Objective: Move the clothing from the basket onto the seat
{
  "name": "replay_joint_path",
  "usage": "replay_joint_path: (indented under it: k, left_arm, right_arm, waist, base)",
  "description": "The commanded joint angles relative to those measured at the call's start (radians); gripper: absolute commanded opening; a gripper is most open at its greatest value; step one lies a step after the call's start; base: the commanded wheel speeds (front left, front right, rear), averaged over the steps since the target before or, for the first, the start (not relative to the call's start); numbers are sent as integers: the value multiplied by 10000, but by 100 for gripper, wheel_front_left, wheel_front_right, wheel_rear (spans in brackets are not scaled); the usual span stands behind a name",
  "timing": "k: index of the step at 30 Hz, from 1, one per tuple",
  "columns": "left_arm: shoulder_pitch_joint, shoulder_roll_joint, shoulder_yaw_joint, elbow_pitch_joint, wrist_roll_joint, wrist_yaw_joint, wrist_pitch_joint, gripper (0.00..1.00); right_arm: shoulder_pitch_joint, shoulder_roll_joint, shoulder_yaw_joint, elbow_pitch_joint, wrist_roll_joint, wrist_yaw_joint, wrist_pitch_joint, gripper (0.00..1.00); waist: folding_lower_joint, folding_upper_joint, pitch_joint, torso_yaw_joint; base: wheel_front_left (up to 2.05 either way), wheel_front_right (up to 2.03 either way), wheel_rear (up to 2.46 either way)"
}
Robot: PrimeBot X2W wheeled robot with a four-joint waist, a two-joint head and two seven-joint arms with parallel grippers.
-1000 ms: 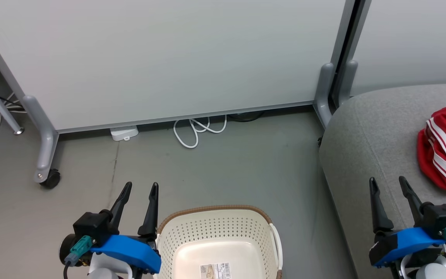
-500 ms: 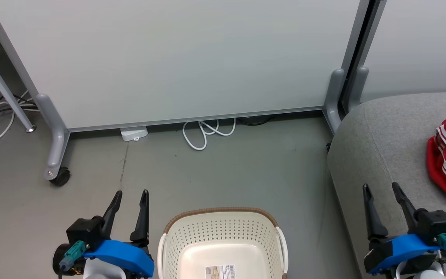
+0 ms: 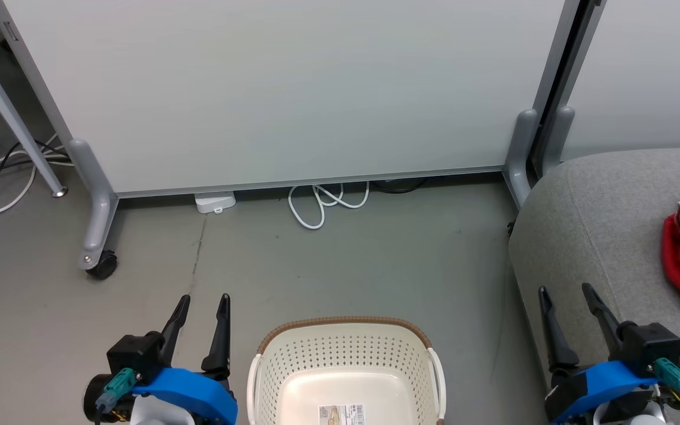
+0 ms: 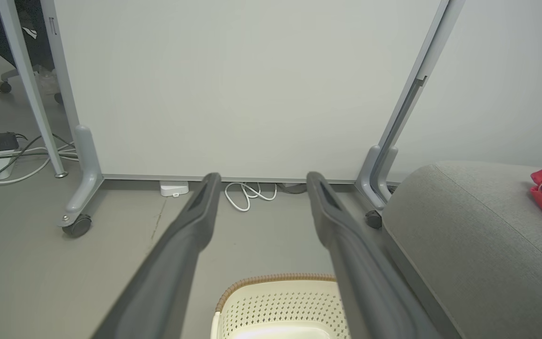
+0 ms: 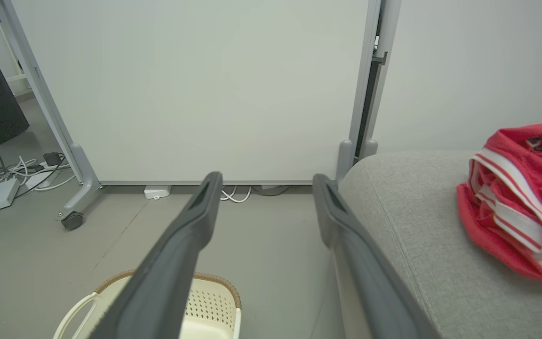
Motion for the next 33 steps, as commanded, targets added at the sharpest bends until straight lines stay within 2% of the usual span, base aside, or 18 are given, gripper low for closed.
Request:
replay_joint_path:
  k: [1,21,22,31,33]
  left_arm:
    - [-119,59,7,31,45,-14,-24,100]
    - [30,-99,258,19,180,-14,-24,100]
    - [8,-83,206,43,167,0,1,0]
    - [804,-181,182,695,64,0,104,0]
    - [787,-197,278,606,-287,0,213,0]
  right_arm:
    - [68,18,36,46,84,1,18,100]
    - [44,18,238,110,231,1,-23,100]
    - [-1,2,235,126,186,0,-12,0]
    - [278,63,214,916,370,0,33,0]
    - [235,61,168,905,795,0,143,0]
  waist:
    - [0,0,0,4]
    - [0,0,-22,-101]
    - [0,0,-22,-103]
    - [0,0,-17,-121]
    - [0,0,-13,-138]
  base:
    - [0,0,0]
    - [0,0,0]
    - [0,0,0]
    - [0,0,0]
    - [0,0,0]
